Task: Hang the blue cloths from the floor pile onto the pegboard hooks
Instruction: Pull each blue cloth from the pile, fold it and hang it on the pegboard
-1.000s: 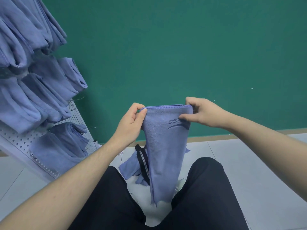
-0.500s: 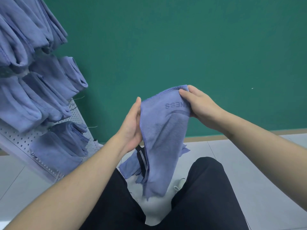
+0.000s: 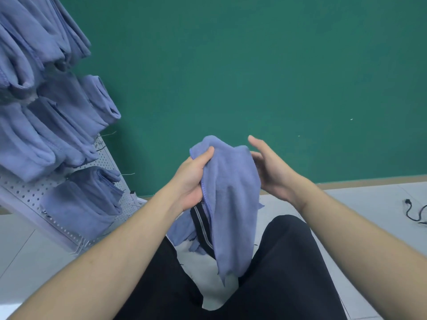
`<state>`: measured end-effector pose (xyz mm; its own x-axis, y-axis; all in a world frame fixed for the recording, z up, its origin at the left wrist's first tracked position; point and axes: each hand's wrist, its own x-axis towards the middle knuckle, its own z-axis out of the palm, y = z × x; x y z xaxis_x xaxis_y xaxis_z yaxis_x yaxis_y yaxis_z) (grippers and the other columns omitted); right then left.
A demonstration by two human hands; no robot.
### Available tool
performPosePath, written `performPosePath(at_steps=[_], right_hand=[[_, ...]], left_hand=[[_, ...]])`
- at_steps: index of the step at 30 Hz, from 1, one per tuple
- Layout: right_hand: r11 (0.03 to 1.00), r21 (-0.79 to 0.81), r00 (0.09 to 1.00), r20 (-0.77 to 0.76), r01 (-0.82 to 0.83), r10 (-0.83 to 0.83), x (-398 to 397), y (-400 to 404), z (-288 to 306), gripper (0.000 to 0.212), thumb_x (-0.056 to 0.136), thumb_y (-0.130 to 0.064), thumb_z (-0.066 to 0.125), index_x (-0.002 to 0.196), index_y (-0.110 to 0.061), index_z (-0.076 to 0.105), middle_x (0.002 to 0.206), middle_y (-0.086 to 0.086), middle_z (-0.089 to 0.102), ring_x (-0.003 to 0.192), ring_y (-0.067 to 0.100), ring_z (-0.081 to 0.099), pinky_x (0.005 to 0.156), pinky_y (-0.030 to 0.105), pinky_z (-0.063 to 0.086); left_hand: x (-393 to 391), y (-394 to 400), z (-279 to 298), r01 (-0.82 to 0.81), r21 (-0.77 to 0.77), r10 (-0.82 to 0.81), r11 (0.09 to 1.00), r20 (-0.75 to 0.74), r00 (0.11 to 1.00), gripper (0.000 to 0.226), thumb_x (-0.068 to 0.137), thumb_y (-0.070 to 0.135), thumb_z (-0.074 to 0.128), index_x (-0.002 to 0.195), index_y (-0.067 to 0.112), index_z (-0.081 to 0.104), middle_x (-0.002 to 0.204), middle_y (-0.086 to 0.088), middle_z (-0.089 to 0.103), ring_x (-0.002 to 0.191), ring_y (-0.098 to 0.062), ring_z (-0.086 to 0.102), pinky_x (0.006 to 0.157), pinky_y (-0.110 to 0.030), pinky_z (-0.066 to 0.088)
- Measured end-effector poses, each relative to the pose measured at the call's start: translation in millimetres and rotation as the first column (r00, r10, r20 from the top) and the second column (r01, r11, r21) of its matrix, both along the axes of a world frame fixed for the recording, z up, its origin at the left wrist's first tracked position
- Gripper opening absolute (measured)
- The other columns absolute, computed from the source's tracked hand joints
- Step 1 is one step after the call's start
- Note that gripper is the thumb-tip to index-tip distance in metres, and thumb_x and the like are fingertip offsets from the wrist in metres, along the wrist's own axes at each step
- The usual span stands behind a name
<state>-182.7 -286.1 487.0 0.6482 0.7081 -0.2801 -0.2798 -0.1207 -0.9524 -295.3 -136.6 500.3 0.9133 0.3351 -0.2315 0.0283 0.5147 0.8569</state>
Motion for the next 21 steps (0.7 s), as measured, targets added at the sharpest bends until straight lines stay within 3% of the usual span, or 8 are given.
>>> performPosePath(at_steps=[3, 6, 8, 9, 13, 15, 18, 21], right_hand=[[0.996, -0.06, 0.995, 0.068, -0.065, 0.069, -18.7, -6.4, -13.5, 0.045, 0.098, -0.046, 0.055, 0.122, -0.01, 0.069, 0.117, 0.004, 0.074, 0.109, 0.02, 0.069, 0.093, 0.036, 0.053], [0.993, -0.106, 0.965, 0.249, -0.057, 0.082, -33.2, -5.7, -16.3, 0.021, 0.099, -0.034, 0.06, 0.113, -0.022, 0.07, 0.106, -0.007, 0.077, 0.099, 0.011, 0.073, 0.079, 0.028, 0.055], [0.996, -0.085, 0.94, 0.34, 0.007, 0.023, -36.1, -1.5, -13.9, 0.018, 0.099, -0.036, 0.059, 0.113, -0.03, 0.069, 0.105, -0.013, 0.076, 0.099, 0.006, 0.072, 0.082, 0.027, 0.054], [0.997, -0.064, 0.93, 0.366, 0.045, -0.019, -35.9, 0.6, -13.0, 0.017, 0.099, -0.036, 0.059, 0.112, -0.031, 0.07, 0.105, -0.013, 0.076, 0.099, 0.005, 0.072, 0.085, 0.028, 0.055], [0.987, 0.004, 0.94, 0.303, 0.16, -0.154, -31.0, 9.3, -8.7, 0.018, 0.097, -0.035, 0.063, 0.107, -0.023, 0.072, 0.101, -0.008, 0.077, 0.098, 0.008, 0.072, 0.091, 0.032, 0.056], [0.984, -0.014, 0.945, 0.281, 0.176, -0.165, -28.0, 11.3, -8.7, 0.02, 0.097, -0.034, 0.064, 0.107, -0.019, 0.073, 0.101, -0.005, 0.078, 0.098, 0.011, 0.073, 0.094, 0.035, 0.056], [0.979, -0.056, 0.949, 0.262, 0.197, -0.176, -24.1, 11.7, -9.0, 0.021, 0.095, -0.035, 0.066, 0.103, -0.018, 0.076, 0.1, -0.002, 0.078, 0.099, 0.015, 0.073, 0.096, 0.038, 0.056], [0.98, -0.056, 0.958, 0.227, 0.191, -0.174, -23.9, 8.1, -7.0, 0.022, 0.095, -0.035, 0.066, 0.102, -0.017, 0.076, 0.097, -0.002, 0.079, 0.097, 0.016, 0.074, 0.088, 0.033, 0.057]], left_hand=[[0.4, 6.5, 1.7, -0.048, 0.008, 0.048, 0.999, -0.037, 0.998, 0.024, 0.105, 0.026, 0.052, 0.122, 0.012, 0.06, 0.11, -0.011, 0.075, 0.102, -0.023, 0.073, 0.093, -0.042, 0.056], [0.4, 15.0, 0.0, -0.103, 0.036, 0.106, 0.994, -0.113, 0.988, 0.028, 0.104, 0.031, 0.054, 0.118, 0.009, 0.064, 0.104, -0.01, 0.077, 0.094, -0.021, 0.075, 0.08, -0.037, 0.059], [-0.4, 19.9, -2.2, -0.114, 0.016, 0.115, 0.993, -0.148, 0.982, 0.037, 0.103, 0.038, 0.052, 0.119, 0.007, 0.065, 0.106, -0.011, 0.077, 0.09, -0.021, 0.076, 0.07, -0.033, 0.059], [-0.9, 22.5, -4.6, -0.104, 0.008, 0.104, 0.995, -0.147, 0.984, 0.043, 0.104, 0.043, 0.048, 0.12, 0.007, 0.065, 0.11, -0.012, 0.075, 0.093, -0.022, 0.075, 0.073, -0.034, 0.059], [-10.8, 22.6, -17.8, 0.052, -0.035, -0.055, 0.998, -0.08, 0.995, 0.072, 0.098, 0.066, 0.035, 0.127, 0.007, 0.064, 0.125, -0.016, 0.069, 0.116, -0.03, 0.067, 0.101, -0.048, 0.048], [-17.0, 14.4, -29.4, 0.093, 0.047, -0.089, 0.995, -0.083, 0.993, 0.062, 0.096, 0.058, 0.046, 0.13, 0.008, 0.062, 0.124, -0.012, 0.071, 0.116, -0.025, 0.067, 0.101, -0.045, 0.05], [-21.0, 1.4, -50.0, 0.068, 0.175, -0.055, 0.982, -0.074, 0.996, 0.035, 0.099, 0.028, 0.058, 0.129, 0.01, 0.062, 0.12, -0.009, 0.072, 0.108, -0.02, 0.07, 0.092, -0.039, 0.056], [-21.0, -3.9, -57.7, -0.062, 0.144, 0.067, 0.988, -0.032, 0.997, 0.023, 0.102, 0.021, 0.056, 0.123, 0.016, 0.061, 0.112, -0.006, 0.075, 0.097, -0.02, 0.073, 0.075, -0.036, 0.059]])
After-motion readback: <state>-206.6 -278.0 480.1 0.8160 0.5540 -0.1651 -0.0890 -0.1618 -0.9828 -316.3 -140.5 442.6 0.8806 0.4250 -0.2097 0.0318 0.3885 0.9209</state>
